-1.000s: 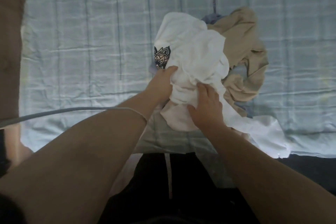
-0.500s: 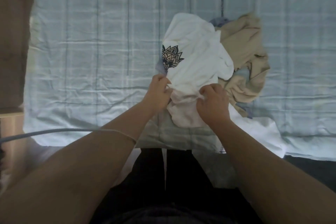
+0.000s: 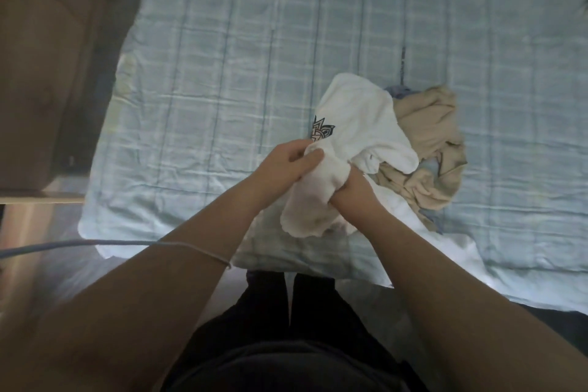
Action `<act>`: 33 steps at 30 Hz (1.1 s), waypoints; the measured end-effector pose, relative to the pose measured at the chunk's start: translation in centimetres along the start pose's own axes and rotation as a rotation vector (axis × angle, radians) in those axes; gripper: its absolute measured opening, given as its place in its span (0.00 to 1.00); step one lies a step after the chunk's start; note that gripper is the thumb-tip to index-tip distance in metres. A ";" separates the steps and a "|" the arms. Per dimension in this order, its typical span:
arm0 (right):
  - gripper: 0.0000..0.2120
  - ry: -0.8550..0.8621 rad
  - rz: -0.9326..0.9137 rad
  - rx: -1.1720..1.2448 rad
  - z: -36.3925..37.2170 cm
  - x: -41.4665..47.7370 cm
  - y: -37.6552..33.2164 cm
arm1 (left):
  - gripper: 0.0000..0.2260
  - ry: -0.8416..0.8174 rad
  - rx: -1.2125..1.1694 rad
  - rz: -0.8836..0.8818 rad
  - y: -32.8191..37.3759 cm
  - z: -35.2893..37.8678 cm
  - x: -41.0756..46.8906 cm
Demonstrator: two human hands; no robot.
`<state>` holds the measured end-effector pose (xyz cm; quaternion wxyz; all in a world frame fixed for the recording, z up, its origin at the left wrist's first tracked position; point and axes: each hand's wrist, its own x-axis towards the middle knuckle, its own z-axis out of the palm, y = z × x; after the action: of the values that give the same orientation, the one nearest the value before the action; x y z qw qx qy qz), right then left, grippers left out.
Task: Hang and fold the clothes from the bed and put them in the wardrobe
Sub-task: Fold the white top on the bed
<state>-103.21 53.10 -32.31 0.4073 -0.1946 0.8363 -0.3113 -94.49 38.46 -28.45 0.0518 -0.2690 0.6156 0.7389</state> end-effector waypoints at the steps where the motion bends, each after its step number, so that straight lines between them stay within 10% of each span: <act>1: 0.07 0.053 0.037 0.013 0.3 0.0 -1.1 | 0.09 0.032 -0.115 -0.056 0.7 -0.6 -0.3; 7: 0.19 0.413 0.086 0.615 -1.5 -2.2 -4.9 | 0.09 0.330 0.058 -0.042 2.4 -4.8 -1.1; 14: 0.20 0.259 0.029 1.455 -4.6 -4.0 -8.3 | 0.36 -0.112 0.673 0.006 2.1 -5.7 -0.5; 18: 0.18 0.223 -0.006 1.584 -4.7 -4.2 -10.1 | 0.51 -0.113 0.468 -0.004 1.6 -4.1 0.0; 25: 0.20 0.206 -0.105 1.749 -6.6 -4.2 -13.4 | 0.48 0.199 -0.057 0.091 3.9 -2.6 -0.4; 33: 0.16 0.110 -0.260 1.778 -10.8 -5.1 -22.7 | 0.50 0.001 0.285 0.305 12.8 -5.5 -1.2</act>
<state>-107.26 43.39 -8.90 0.3283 0.1143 0.2766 -0.8959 -96.87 30.58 -17.20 -0.0234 -0.1628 0.7474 0.6437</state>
